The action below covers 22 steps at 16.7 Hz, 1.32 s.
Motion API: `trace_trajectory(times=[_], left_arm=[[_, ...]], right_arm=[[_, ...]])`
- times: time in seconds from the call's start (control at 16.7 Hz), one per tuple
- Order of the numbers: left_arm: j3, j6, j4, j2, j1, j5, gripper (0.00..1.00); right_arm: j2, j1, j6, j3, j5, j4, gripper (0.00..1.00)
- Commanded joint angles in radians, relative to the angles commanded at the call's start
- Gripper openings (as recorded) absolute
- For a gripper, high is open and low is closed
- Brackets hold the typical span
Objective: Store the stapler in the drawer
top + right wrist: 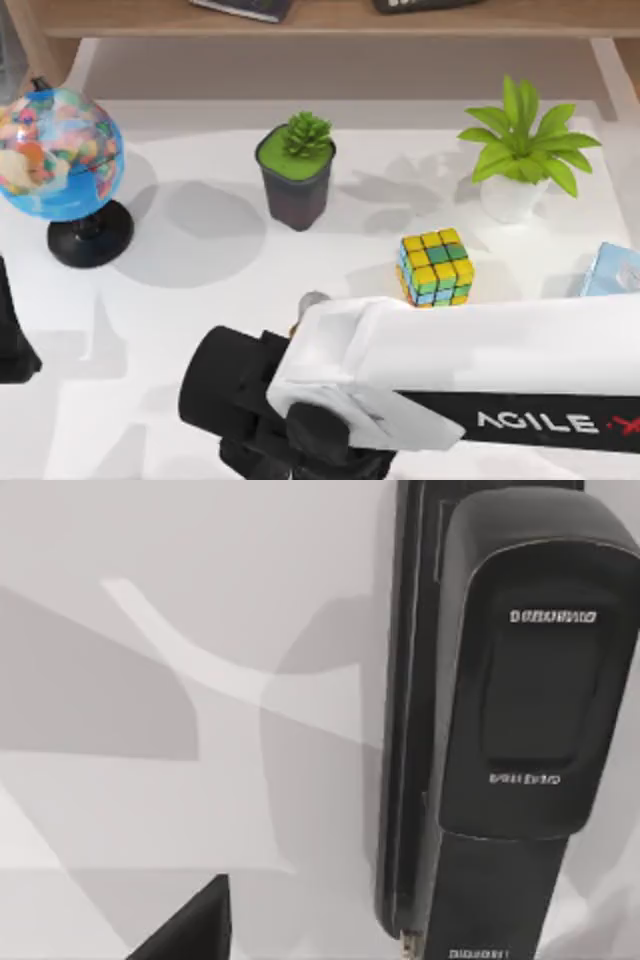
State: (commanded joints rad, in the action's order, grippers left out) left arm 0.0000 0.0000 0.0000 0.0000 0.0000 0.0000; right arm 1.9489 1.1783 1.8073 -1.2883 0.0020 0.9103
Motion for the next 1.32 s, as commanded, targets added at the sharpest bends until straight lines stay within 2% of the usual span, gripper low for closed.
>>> trace_trajectory(times=[0.6, 1.32], left_arm=[[0.000, 0.000, 0.000, 0.000, 0.000, 0.000, 1.00], [0.000, 0.000, 0.000, 0.000, 0.000, 0.000, 1.00]], right_arm=[[0.056, -0.058, -0.057, 0.033, 0.000, -0.091, 1.00], [0.056, -0.058, -0.057, 0.033, 0.000, -0.091, 0.10]])
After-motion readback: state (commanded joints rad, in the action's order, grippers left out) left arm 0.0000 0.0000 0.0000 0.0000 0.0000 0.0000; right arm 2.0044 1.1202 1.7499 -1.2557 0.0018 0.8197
